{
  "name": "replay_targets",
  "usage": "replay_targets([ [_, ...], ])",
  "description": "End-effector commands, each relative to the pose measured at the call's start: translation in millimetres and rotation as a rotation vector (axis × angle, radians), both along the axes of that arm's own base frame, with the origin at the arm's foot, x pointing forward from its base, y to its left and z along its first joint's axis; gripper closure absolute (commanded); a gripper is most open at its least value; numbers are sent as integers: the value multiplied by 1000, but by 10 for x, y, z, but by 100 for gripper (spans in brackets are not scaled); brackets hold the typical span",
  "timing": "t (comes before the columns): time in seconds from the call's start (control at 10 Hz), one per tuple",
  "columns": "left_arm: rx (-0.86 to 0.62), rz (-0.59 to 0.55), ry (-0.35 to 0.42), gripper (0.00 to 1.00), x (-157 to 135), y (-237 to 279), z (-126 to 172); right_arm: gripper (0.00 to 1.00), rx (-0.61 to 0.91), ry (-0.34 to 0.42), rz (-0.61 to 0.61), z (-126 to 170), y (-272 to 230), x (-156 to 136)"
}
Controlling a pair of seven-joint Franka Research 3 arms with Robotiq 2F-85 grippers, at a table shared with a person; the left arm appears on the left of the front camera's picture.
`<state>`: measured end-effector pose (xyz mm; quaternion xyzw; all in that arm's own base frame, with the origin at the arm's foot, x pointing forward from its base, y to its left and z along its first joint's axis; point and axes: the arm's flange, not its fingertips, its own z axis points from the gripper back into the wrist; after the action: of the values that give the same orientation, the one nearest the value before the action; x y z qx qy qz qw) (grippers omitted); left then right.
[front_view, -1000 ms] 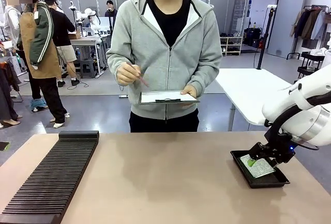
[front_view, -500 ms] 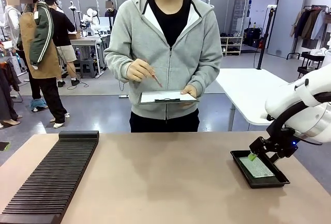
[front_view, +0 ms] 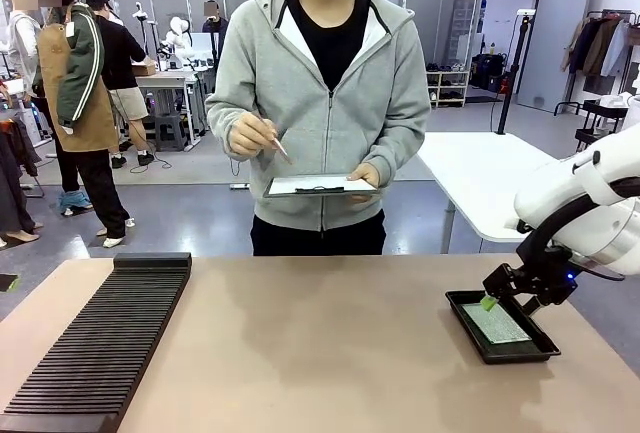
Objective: Inspect the PCB.
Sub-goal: Place the Blank PCB in the ESD tray.
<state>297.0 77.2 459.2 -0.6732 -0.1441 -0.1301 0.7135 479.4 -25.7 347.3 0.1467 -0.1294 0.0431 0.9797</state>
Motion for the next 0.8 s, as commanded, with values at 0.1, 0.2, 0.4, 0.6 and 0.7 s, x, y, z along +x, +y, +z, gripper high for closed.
replay_targets([
  [0.1,1,-1,-1,0,-8,5,13,0,-5,-9,2,13,7,9],
  [0.2,1,-1,-1,0,-8,5,13,0,-5,-9,2,13,7,9],
  [0.4,1,-1,-1,0,-8,5,13,0,-5,-9,2,13,7,9],
  [0.6,1,-1,-1,0,-8,5,13,0,-5,-9,2,13,7,9],
  [0.7,1,-1,-1,0,-8,5,13,0,-5,-9,2,13,7,9],
])
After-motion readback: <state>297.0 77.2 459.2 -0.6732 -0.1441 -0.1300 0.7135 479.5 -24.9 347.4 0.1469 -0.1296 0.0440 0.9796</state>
